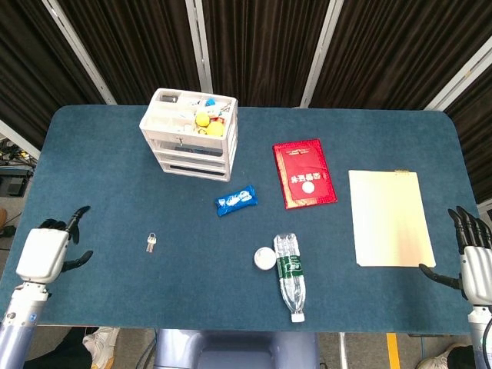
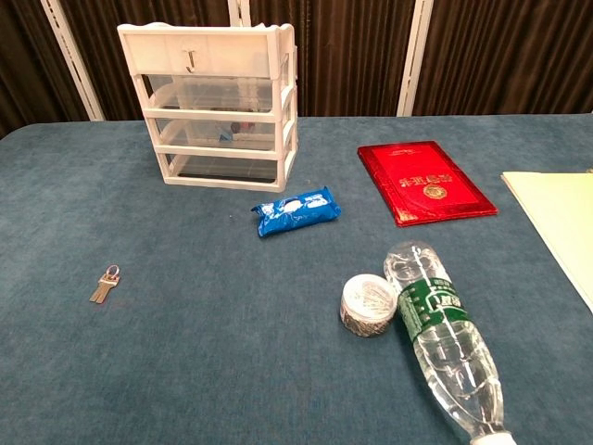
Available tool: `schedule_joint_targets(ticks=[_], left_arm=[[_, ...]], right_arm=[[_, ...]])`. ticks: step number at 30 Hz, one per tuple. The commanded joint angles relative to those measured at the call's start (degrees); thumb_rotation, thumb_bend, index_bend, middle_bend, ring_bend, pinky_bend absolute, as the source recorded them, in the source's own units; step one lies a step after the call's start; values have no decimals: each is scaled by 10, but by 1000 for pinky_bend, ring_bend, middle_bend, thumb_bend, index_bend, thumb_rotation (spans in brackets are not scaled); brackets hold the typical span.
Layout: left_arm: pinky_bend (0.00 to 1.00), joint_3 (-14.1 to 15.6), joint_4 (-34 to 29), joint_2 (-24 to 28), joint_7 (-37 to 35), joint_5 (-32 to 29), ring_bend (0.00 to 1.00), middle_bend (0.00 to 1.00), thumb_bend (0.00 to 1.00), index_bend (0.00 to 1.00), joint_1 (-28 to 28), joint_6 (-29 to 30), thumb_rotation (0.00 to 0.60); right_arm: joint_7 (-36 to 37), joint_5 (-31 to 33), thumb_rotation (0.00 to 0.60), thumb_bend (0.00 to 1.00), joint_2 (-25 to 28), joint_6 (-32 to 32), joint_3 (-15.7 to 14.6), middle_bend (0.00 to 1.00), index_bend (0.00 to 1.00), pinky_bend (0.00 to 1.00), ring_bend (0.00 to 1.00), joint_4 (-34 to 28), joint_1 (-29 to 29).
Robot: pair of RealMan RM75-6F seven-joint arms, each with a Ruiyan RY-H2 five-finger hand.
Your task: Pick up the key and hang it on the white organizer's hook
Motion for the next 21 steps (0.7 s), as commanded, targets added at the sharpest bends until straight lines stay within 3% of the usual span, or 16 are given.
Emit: schedule_joint_targets(ticks=[1,11,21], left_arm=[[593,-17,3,15,9,-7,781,878,204,341,-47,-64,600],[627,-7,55,56,-1,58,805,904,126,508,-189,-256,600],[626,22,125,22,-40,93,804,899,91,510,-251,-325,600]], right_arm=[[1,1,600,62,0,0,0,0,0,0,0,0,0],[3,5,600,62,0,-3,2,0,0,0,0,2,0],[5,6,600,62,0,0,4,0,0,0,0,3,0]])
